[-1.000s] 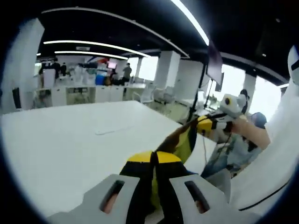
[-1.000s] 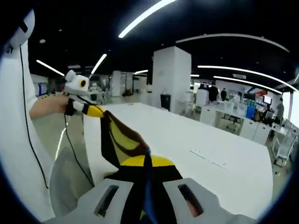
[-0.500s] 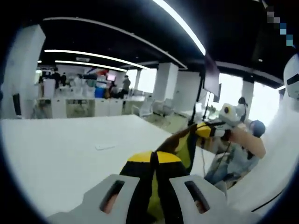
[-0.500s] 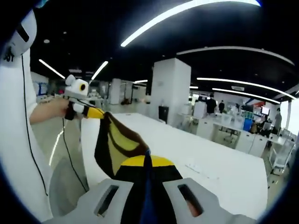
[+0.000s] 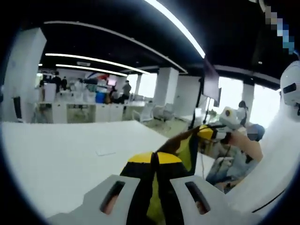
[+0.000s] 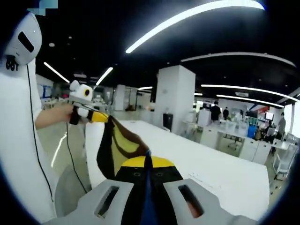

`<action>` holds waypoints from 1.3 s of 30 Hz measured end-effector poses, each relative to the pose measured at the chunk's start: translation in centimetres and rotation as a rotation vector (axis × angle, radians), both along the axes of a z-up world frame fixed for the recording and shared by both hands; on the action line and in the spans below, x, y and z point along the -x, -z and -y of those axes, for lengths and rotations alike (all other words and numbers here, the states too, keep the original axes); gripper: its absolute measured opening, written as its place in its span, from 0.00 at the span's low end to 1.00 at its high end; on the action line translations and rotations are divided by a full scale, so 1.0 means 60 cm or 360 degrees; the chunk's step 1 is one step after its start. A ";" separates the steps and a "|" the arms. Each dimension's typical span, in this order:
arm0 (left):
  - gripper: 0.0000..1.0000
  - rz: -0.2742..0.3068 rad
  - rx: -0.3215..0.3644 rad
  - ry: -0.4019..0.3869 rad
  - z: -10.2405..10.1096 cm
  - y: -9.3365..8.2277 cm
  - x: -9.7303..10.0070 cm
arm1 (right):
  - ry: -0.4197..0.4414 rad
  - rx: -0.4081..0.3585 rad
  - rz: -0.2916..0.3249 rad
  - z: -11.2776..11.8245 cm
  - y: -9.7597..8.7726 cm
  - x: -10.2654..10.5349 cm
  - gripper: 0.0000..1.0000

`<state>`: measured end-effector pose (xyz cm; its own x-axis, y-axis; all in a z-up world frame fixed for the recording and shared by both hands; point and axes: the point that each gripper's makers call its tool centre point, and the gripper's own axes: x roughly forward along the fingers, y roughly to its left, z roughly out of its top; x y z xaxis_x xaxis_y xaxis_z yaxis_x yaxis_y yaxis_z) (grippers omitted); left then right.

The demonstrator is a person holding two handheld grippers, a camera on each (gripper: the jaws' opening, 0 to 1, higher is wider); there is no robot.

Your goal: Fold the garment on the visible template until the final outline fits inside the template.

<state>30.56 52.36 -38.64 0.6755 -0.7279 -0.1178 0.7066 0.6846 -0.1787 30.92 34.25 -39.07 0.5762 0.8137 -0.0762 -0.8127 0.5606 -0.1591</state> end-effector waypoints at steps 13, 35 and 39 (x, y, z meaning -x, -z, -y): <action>0.00 -0.0008 0.0034 0.0013 -0.010 -0.015 0.015 | -0.0130 -0.0076 -0.0028 -0.008 -0.017 0.027 0.01; 0.00 -0.0269 -0.0067 -0.0021 0.023 0.100 -0.081 | 0.0101 0.0073 -0.0267 0.014 0.110 -0.086 0.02; 0.00 -0.0279 -0.0076 -0.0022 0.024 0.108 -0.101 | 0.0126 0.0072 -0.0288 0.019 0.118 -0.108 0.02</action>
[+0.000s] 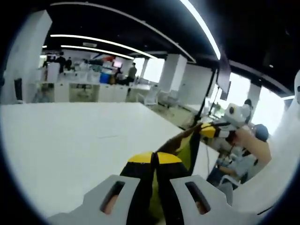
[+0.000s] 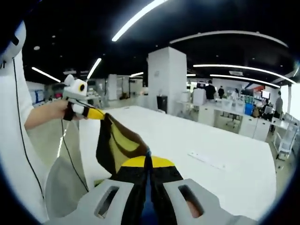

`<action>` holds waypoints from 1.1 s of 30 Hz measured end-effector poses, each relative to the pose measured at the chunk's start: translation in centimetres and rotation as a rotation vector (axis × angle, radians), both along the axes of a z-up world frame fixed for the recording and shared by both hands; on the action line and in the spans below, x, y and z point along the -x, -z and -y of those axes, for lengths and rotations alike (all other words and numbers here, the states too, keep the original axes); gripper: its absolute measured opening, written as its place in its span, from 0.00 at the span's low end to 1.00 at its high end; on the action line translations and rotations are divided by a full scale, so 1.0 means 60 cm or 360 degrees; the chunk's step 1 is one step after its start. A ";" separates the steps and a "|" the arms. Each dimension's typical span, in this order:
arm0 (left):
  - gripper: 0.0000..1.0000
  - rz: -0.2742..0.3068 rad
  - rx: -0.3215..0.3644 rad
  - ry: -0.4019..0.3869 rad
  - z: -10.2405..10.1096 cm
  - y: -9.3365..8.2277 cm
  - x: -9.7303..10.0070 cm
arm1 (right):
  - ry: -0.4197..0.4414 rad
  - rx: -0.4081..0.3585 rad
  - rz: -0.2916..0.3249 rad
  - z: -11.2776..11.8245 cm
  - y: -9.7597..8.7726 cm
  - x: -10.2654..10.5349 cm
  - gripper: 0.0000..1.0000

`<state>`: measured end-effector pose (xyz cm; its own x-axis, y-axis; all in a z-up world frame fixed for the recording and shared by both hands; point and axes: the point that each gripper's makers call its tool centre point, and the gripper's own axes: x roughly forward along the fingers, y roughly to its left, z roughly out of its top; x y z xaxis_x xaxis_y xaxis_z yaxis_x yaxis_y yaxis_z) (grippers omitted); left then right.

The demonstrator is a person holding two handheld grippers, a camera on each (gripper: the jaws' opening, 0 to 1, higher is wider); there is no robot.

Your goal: Fold the garment on the visible template until the final outline fits inside the template.

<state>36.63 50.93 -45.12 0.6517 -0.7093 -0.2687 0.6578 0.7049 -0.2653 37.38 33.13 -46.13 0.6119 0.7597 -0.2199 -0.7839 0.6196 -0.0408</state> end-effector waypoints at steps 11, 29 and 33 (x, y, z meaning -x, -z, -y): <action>0.00 -0.0081 -0.0017 -0.0013 -0.011 0.041 -0.049 | 0.0026 0.0020 -0.0097 -0.007 0.040 -0.056 0.02; 0.00 -0.0219 -0.0070 -0.0003 -0.010 0.111 -0.146 | 0.0072 0.0077 -0.0225 -0.010 0.107 -0.156 0.02; 0.00 -0.0263 -0.0085 0.0000 -0.013 0.136 -0.171 | 0.0082 0.0097 -0.0261 -0.011 0.126 -0.177 0.02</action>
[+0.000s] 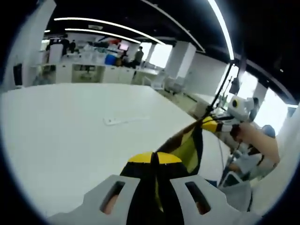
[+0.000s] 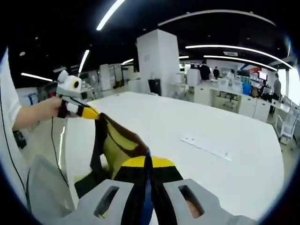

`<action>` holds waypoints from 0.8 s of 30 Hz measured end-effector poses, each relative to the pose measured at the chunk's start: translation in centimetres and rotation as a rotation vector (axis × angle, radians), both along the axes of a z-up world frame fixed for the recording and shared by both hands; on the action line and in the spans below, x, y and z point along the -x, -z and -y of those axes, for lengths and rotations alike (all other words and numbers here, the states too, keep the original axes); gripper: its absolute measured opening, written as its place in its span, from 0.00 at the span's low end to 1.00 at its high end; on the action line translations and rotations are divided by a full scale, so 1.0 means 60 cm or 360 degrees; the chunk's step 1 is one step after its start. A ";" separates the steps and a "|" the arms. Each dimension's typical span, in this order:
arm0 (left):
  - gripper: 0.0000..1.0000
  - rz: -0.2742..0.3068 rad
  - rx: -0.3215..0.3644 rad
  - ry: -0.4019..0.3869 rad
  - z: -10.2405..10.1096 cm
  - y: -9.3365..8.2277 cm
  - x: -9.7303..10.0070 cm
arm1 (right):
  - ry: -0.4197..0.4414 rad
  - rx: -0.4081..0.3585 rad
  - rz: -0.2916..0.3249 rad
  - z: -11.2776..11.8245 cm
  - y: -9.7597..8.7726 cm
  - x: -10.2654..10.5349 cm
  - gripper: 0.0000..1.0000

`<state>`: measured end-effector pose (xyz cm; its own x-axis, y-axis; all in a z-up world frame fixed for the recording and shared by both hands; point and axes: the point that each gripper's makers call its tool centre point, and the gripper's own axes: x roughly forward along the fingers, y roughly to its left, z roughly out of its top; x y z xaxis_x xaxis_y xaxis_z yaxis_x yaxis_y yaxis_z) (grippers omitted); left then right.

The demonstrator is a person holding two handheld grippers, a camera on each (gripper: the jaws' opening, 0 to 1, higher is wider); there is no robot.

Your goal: Fold the garment on the visible template until the final outline fits inside the template.

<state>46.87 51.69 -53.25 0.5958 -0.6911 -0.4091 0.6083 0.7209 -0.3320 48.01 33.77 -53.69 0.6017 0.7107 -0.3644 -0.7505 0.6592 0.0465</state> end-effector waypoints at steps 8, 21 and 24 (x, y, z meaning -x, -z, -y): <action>0.00 -0.0211 0.0031 -0.0042 -0.003 0.076 -0.040 | 0.0033 0.0019 -0.0143 0.002 0.052 -0.035 0.02; 0.00 -0.0306 0.0040 -0.0096 -0.009 0.133 -0.082 | 0.0061 0.0012 -0.0245 -0.004 0.113 -0.091 0.02; 0.00 -0.0313 0.0040 -0.0106 -0.010 0.140 -0.095 | 0.0071 -0.0002 -0.0270 -0.005 0.123 -0.105 0.02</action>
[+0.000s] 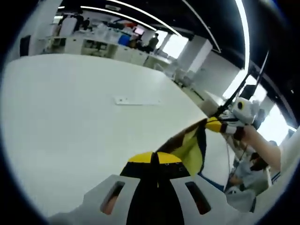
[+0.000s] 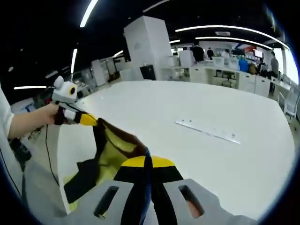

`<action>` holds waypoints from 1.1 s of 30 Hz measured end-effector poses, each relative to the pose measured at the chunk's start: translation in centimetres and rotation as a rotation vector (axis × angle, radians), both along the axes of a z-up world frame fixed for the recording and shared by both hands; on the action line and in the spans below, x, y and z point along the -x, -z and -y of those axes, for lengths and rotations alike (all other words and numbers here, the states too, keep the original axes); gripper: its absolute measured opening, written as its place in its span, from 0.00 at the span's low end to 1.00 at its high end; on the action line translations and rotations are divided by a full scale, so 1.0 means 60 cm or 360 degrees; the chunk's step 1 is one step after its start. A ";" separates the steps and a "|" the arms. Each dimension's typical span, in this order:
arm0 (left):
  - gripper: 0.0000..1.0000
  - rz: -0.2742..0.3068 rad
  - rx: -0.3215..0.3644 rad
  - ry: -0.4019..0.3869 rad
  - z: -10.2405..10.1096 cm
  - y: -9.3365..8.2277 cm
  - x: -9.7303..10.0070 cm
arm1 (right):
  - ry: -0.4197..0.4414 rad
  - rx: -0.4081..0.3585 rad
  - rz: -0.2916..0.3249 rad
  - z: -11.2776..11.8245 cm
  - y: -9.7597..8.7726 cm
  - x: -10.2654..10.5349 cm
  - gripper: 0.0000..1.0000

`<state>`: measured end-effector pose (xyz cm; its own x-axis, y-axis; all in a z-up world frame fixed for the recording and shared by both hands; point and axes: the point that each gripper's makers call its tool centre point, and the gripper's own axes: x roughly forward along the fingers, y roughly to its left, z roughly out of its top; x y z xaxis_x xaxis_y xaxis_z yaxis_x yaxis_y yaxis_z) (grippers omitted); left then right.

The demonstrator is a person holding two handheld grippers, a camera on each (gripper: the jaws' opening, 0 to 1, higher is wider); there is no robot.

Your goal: Fold the garment on the visible template until the final outline fits inside the template.

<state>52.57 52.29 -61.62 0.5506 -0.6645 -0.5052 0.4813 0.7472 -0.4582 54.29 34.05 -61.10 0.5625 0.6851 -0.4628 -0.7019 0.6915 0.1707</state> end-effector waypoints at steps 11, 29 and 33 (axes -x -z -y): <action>0.00 -0.0038 -0.0002 -0.0029 -0.001 0.034 -0.049 | 0.0012 0.0003 -0.0060 -0.003 0.036 -0.042 0.02; 0.00 -0.0209 -0.0044 -0.0116 -0.006 0.127 -0.119 | 0.0041 0.0106 -0.0170 -0.012 0.124 -0.101 0.02; 0.00 -0.0246 -0.0055 -0.0138 -0.005 0.145 -0.128 | 0.0053 0.0118 -0.0188 -0.010 0.146 -0.112 0.02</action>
